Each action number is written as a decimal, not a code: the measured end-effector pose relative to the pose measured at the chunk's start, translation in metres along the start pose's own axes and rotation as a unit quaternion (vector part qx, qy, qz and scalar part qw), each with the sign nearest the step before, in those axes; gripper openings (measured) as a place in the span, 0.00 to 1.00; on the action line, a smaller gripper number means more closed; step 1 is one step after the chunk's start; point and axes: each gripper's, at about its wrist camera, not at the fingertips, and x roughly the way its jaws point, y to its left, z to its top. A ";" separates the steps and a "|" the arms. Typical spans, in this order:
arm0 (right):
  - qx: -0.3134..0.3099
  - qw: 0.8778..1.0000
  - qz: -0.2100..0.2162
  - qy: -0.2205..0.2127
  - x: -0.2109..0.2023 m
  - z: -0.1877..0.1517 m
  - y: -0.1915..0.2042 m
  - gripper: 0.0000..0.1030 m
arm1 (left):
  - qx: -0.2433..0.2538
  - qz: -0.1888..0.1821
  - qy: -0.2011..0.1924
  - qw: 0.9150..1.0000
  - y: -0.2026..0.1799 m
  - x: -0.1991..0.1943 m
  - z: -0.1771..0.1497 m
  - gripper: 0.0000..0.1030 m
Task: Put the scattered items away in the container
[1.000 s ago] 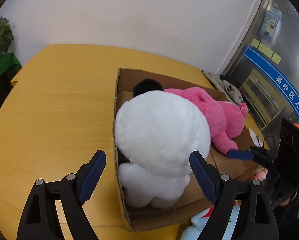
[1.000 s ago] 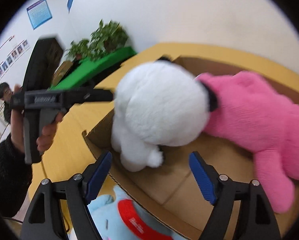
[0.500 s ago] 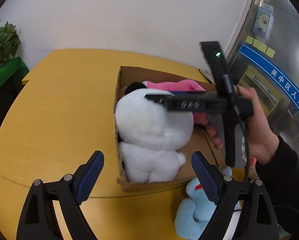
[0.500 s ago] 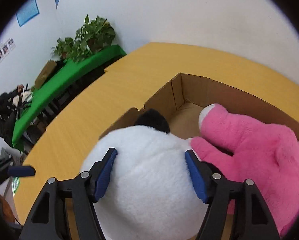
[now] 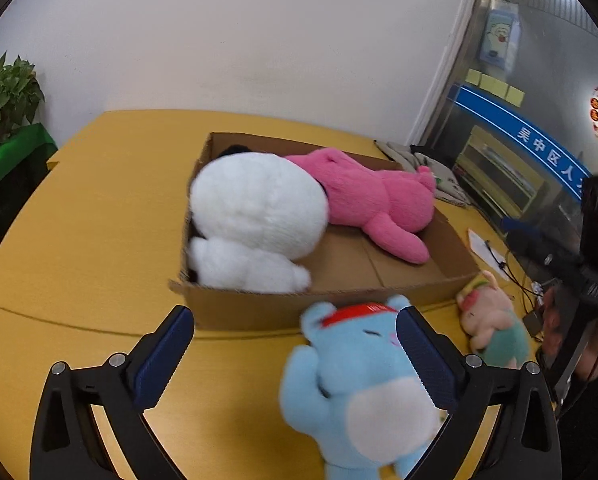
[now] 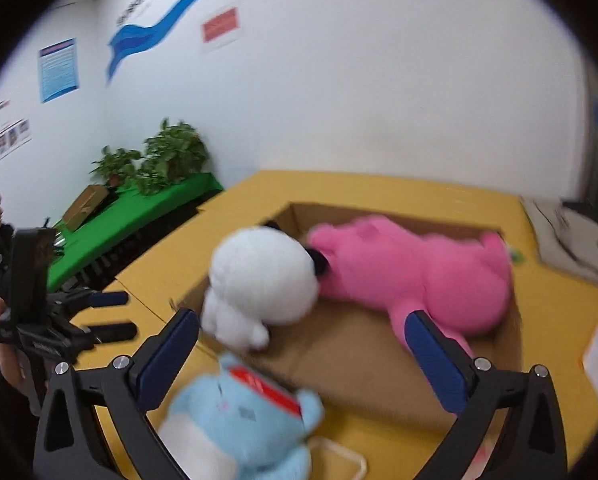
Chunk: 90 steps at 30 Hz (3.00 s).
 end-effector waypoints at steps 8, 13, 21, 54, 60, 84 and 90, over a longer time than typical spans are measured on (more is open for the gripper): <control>0.110 0.991 -0.077 0.024 -0.025 -0.087 -0.025 1.00 | 0.013 0.009 0.006 1.000 -0.036 -0.015 -0.039 0.99; 0.112 0.989 -0.100 0.021 -0.034 -0.098 -0.019 1.00 | 0.017 0.014 0.009 1.000 -0.043 -0.017 -0.046 0.99; 0.090 0.990 -0.108 0.027 -0.032 -0.096 -0.001 1.00 | 0.023 -0.005 0.011 1.000 -0.052 -0.015 -0.051 0.99; 0.138 0.974 -0.017 0.177 0.084 -0.150 0.004 0.38 | -0.028 -0.085 0.170 0.981 0.031 0.101 -0.068 0.31; 0.123 0.979 0.012 0.159 0.078 -0.145 0.007 0.22 | -0.012 -0.072 0.153 0.986 0.021 0.080 -0.058 0.24; 0.060 0.986 -0.094 0.123 0.141 -0.025 -0.103 0.22 | 0.109 0.052 0.084 0.989 -0.053 0.203 0.082 0.23; 0.058 0.987 -0.080 0.127 0.126 -0.021 -0.110 0.41 | 0.106 0.052 0.076 0.990 -0.047 0.178 0.083 0.34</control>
